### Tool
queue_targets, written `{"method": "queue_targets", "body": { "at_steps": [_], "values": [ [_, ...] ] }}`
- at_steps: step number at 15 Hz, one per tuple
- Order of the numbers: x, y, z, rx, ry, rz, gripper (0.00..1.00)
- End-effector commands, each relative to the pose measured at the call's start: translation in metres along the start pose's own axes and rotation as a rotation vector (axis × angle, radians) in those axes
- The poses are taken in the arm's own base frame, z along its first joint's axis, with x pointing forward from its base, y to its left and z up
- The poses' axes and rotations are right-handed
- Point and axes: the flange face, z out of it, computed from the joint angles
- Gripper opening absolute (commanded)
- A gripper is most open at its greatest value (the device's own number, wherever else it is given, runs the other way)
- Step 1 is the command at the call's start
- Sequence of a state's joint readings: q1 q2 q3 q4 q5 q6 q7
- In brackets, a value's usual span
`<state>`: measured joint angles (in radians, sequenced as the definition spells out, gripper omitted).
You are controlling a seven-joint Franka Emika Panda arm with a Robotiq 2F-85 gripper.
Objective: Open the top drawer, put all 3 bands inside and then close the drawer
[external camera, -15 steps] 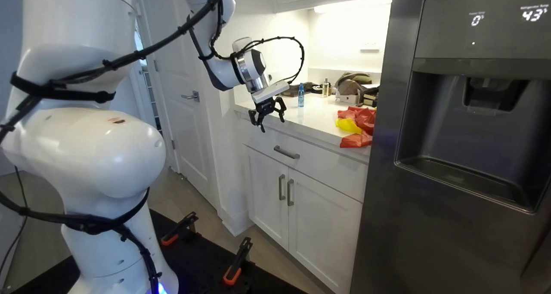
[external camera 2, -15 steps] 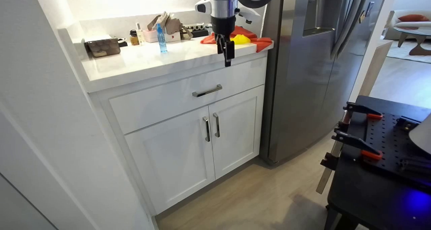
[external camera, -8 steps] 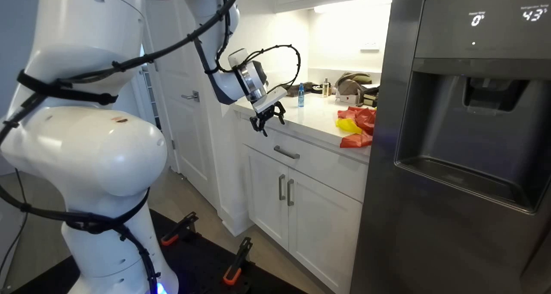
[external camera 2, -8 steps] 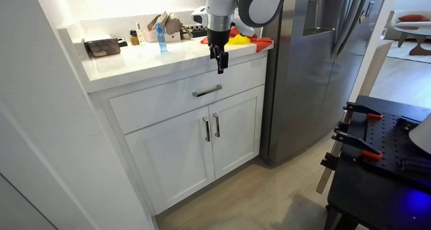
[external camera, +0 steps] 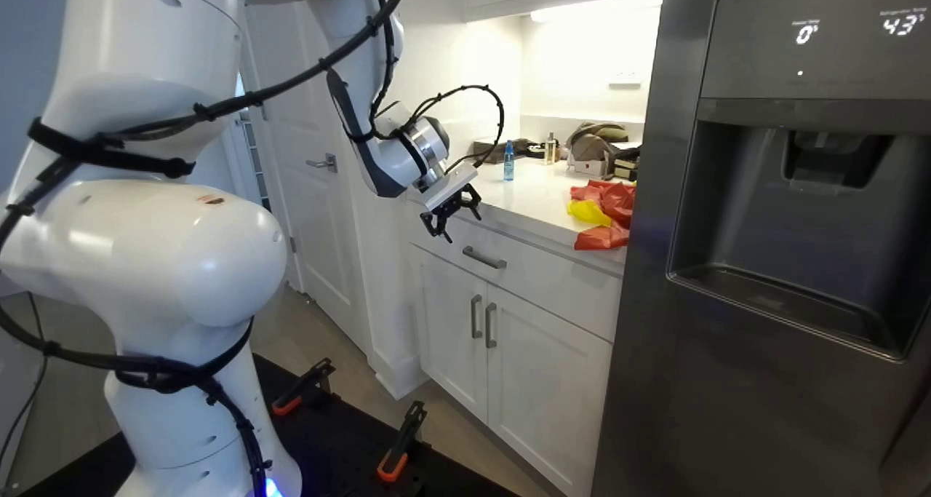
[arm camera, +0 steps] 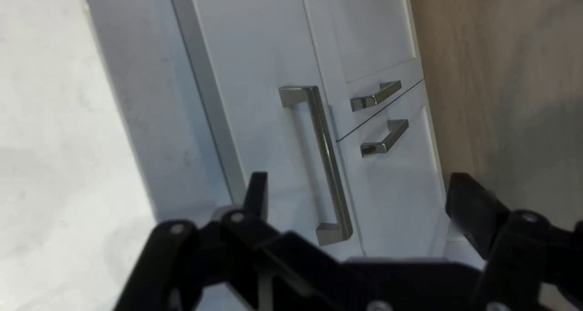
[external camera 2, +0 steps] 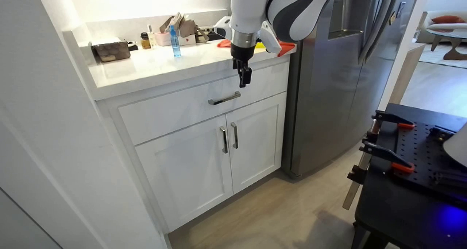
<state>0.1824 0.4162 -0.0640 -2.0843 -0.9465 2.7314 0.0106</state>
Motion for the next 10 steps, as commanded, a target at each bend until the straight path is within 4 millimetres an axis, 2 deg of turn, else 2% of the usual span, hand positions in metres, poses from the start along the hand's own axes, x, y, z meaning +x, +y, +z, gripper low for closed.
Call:
{"method": "queue_targets", "body": {
  "at_steps": [1, 5, 10],
  "values": [
    [-0.014, -0.028, -0.002, 0.038, -0.006, 0.008, 1.00],
    [-0.023, -0.048, 0.011, 0.054, -0.024, -0.034, 1.00],
    [-0.025, -0.056, 0.029, 0.036, -0.037, -0.088, 1.00]
  ]
}}
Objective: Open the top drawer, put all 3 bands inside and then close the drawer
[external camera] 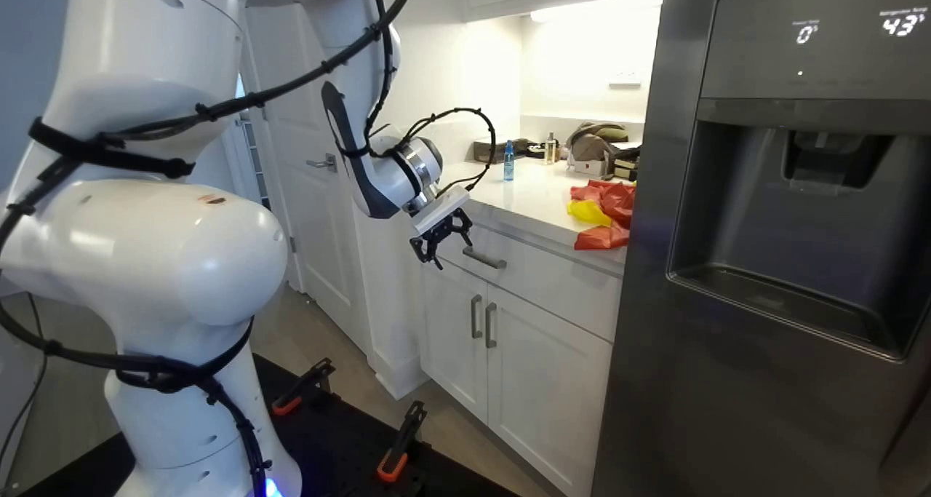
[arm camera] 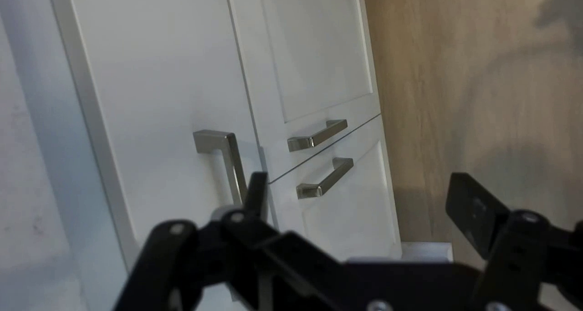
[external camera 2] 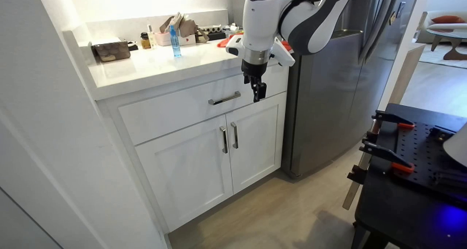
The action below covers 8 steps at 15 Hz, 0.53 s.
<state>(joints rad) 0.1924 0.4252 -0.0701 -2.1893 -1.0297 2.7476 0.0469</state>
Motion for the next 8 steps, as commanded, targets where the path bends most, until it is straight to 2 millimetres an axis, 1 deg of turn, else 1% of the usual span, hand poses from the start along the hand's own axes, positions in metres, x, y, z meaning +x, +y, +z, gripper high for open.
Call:
{"method": "queue_targets", "body": {
  "at_steps": [1, 4, 8],
  "values": [
    [0.000, -0.005, 0.011, -0.018, 0.008, -0.012, 1.00],
    [0.002, -0.010, 0.023, -0.036, 0.009, -0.022, 1.00],
    [0.011, -0.013, 0.036, -0.083, 0.042, -0.025, 1.00]
  ]
}}
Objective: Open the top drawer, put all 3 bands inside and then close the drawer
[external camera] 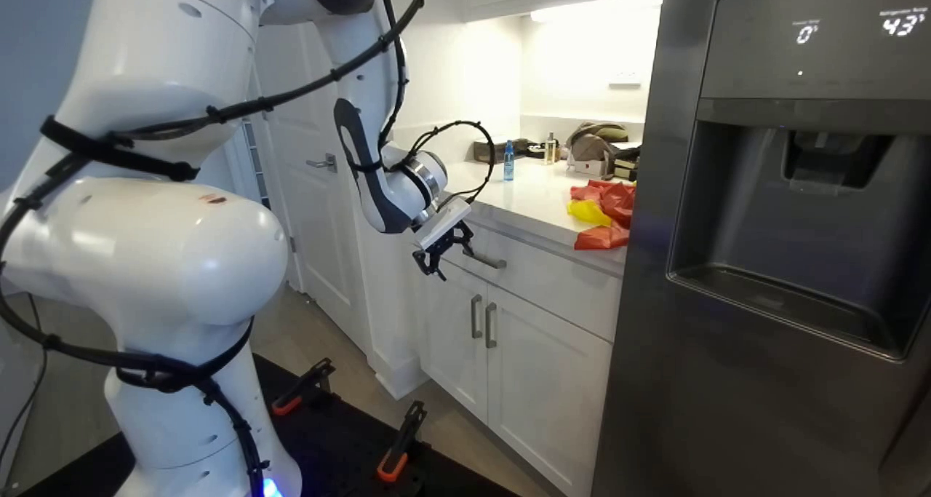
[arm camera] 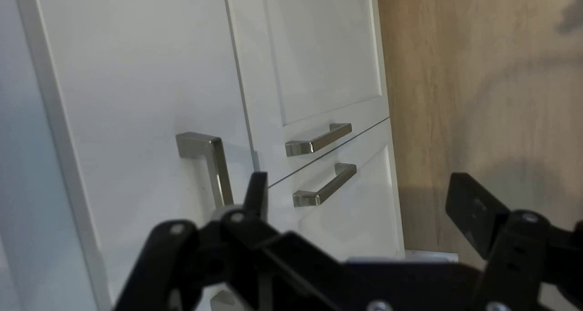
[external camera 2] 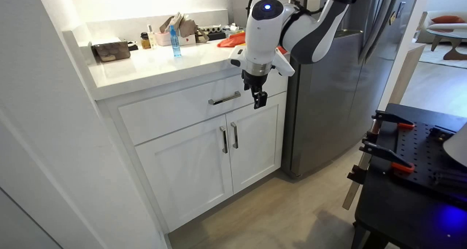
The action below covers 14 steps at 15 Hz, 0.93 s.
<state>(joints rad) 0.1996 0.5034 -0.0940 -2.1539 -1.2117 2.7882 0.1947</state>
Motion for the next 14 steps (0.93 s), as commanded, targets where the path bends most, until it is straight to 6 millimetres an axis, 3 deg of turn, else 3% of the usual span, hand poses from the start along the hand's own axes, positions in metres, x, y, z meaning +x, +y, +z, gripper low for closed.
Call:
{"method": "queue_targets", "body": {
  "at_steps": [1, 14],
  "values": [
    [0.013, 0.004, 0.011, -0.068, 0.039, 0.004, 1.00],
    [0.028, -0.002, 0.058, -0.241, 0.088, -0.020, 1.00]
  ]
}}
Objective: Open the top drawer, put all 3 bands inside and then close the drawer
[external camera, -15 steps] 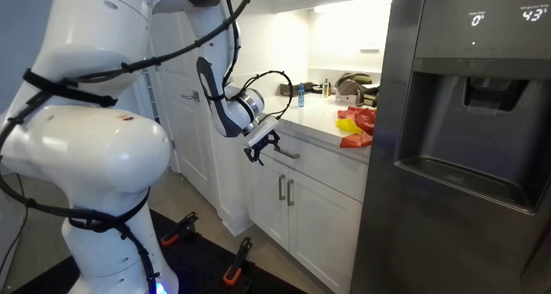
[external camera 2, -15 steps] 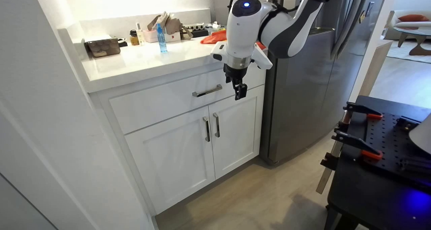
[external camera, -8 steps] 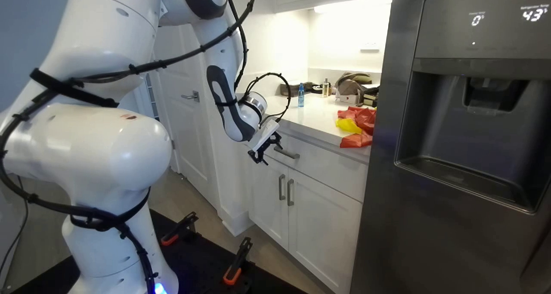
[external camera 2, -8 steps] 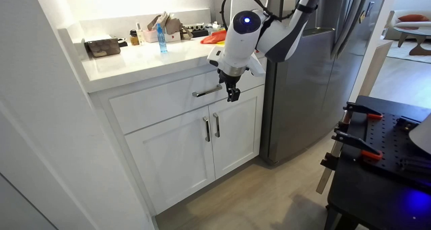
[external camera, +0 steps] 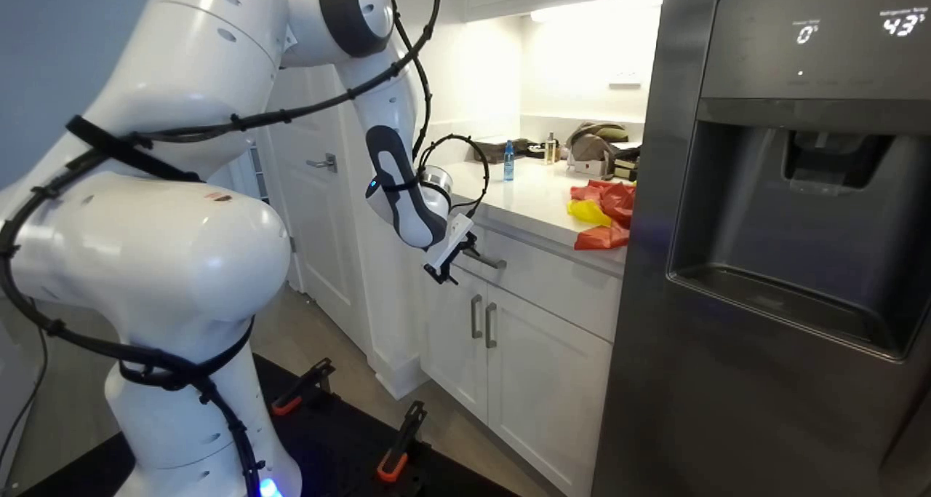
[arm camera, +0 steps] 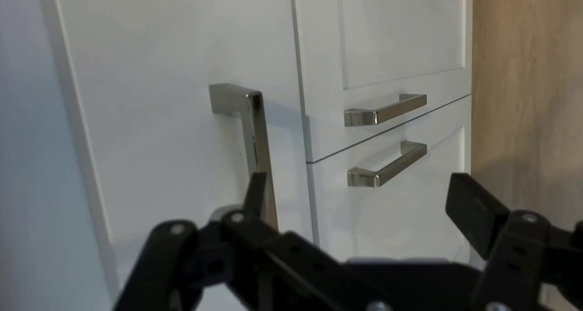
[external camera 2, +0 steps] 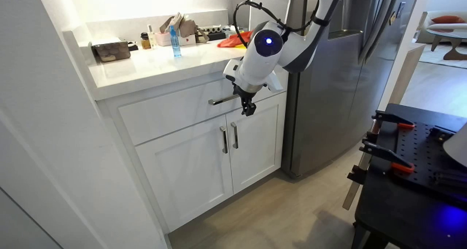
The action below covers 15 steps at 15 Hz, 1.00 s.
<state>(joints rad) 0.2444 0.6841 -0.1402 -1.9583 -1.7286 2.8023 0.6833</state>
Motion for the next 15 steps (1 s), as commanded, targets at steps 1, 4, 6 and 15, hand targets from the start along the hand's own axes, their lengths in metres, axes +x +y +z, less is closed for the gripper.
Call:
{"method": "queue_targets", "body": {
  "at_steps": [1, 4, 6, 15],
  "values": [
    [0.006, 0.005, 0.012, -0.058, 0.016, 0.009, 1.00],
    [0.006, 0.007, 0.020, -0.095, 0.025, 0.012, 1.00],
    [0.006, 0.009, 0.024, -0.115, 0.026, 0.018, 1.00],
    [0.004, 0.016, 0.033, -0.149, 0.019, 0.017, 0.42]
  ]
}}
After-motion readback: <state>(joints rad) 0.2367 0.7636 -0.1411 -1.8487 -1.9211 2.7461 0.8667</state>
